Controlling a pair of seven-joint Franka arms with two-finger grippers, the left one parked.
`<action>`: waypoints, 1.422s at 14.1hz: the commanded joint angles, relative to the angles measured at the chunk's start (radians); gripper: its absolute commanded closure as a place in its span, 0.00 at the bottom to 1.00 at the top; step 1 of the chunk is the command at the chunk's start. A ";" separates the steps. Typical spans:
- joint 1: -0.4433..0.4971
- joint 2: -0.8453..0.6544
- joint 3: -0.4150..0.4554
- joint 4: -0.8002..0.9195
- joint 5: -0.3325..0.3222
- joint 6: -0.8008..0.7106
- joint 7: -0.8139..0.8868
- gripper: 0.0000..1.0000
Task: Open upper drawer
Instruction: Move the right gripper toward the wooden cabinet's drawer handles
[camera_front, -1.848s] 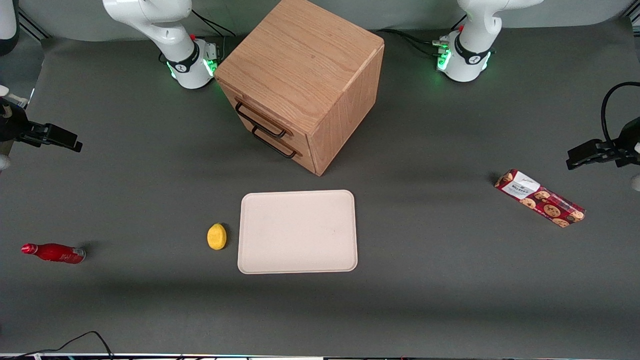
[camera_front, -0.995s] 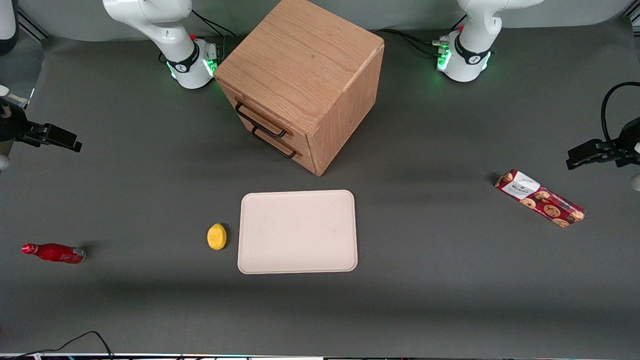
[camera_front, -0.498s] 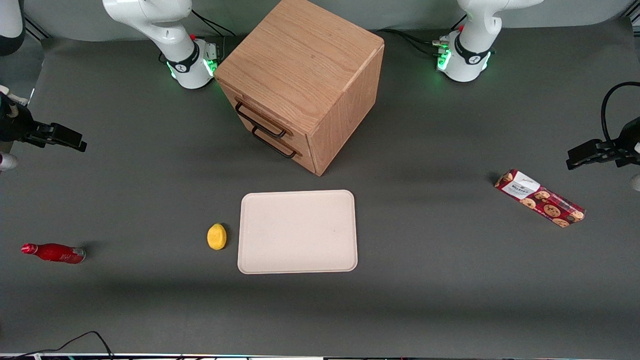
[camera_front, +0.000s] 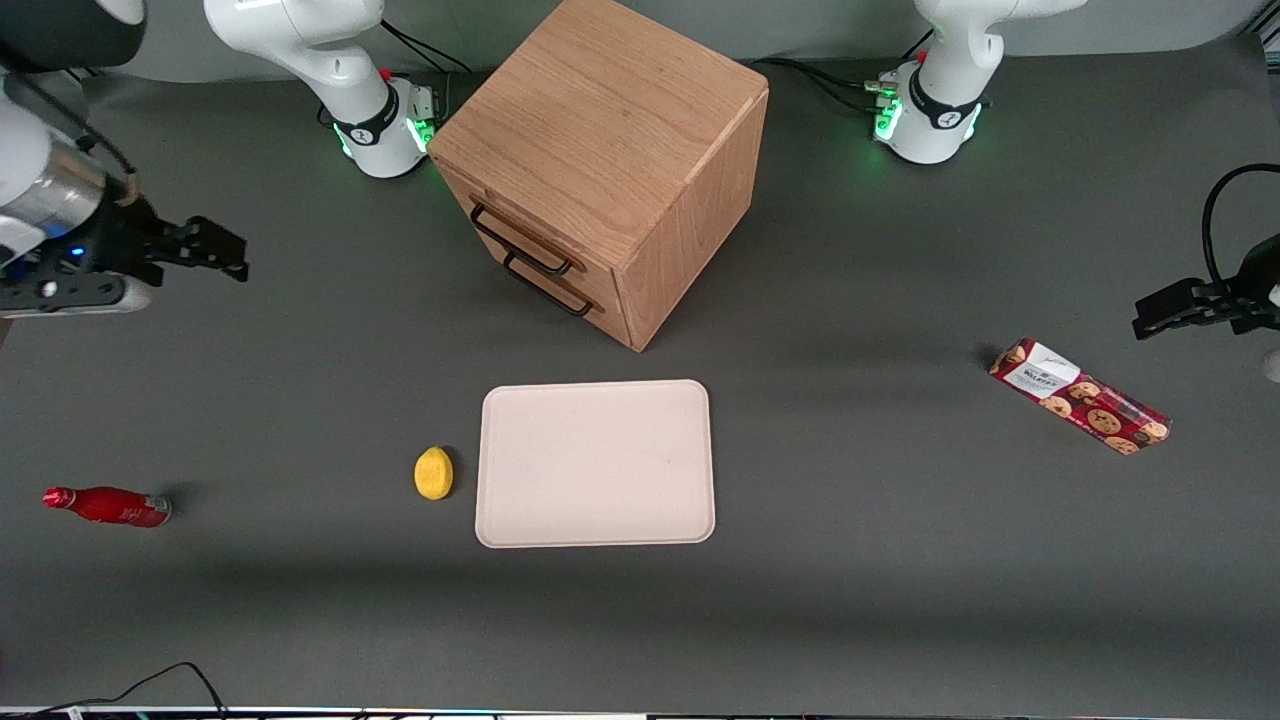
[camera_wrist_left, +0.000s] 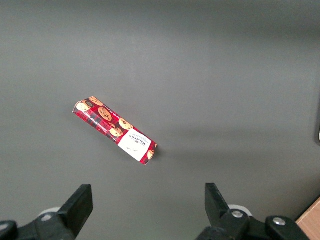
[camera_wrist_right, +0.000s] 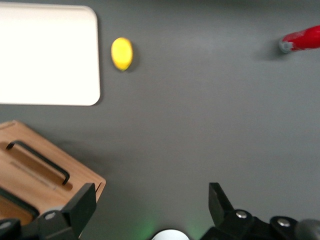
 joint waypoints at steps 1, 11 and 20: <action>0.091 -0.014 -0.018 0.006 0.013 -0.058 -0.057 0.00; 0.384 -0.008 -0.026 0.039 0.122 -0.036 -0.062 0.00; 0.418 0.015 -0.044 0.032 0.128 -0.022 -0.065 0.00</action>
